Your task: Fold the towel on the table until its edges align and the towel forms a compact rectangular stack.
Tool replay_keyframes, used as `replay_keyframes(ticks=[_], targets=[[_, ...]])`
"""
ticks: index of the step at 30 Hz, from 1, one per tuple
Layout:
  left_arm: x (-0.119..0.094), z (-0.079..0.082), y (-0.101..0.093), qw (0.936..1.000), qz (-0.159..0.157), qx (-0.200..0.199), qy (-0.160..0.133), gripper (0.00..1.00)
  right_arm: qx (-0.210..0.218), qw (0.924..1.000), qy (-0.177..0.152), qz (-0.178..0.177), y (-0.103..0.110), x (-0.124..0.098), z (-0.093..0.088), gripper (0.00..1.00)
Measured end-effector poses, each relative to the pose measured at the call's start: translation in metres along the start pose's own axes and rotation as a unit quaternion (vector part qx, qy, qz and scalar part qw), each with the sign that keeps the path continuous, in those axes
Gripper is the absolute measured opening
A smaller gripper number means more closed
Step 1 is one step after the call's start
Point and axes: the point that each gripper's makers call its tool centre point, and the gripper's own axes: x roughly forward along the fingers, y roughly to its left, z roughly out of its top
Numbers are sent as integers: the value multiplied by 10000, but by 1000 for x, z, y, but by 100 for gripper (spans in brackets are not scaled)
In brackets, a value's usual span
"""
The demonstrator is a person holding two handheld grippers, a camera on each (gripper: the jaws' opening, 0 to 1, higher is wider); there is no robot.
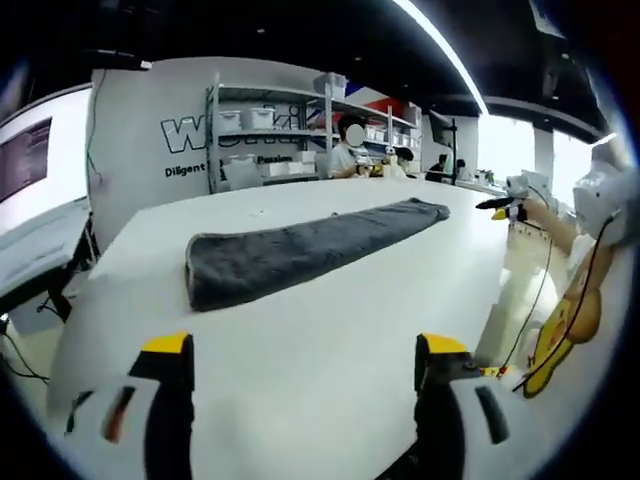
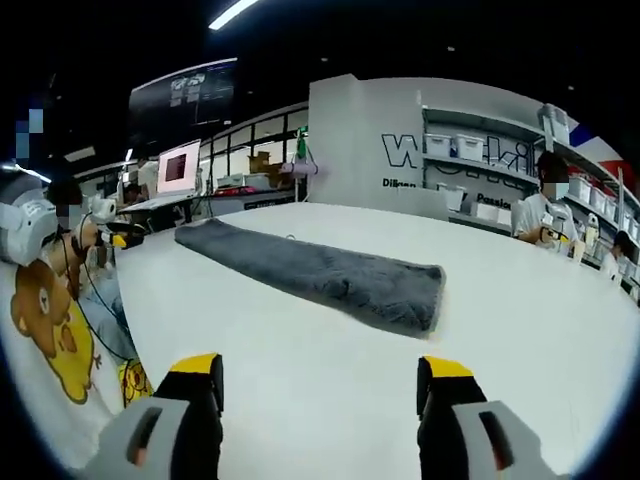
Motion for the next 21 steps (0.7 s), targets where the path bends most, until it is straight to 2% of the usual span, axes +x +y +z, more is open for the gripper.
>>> replay_keyframes(ticks=[5, 11, 21], targets=[[1, -4, -7, 9999, -136, -40, 36, 99, 5, 10000, 93, 25, 1, 2, -6, 90], [3, -7, -4, 9998, -177, -66, 59, 99, 37, 9999, 80, 63, 1, 5, -9, 100], [10, -6, 5, 9997, -186, -87, 109, 99, 177, 9997, 67, 181, -5, 7, -10, 100]])
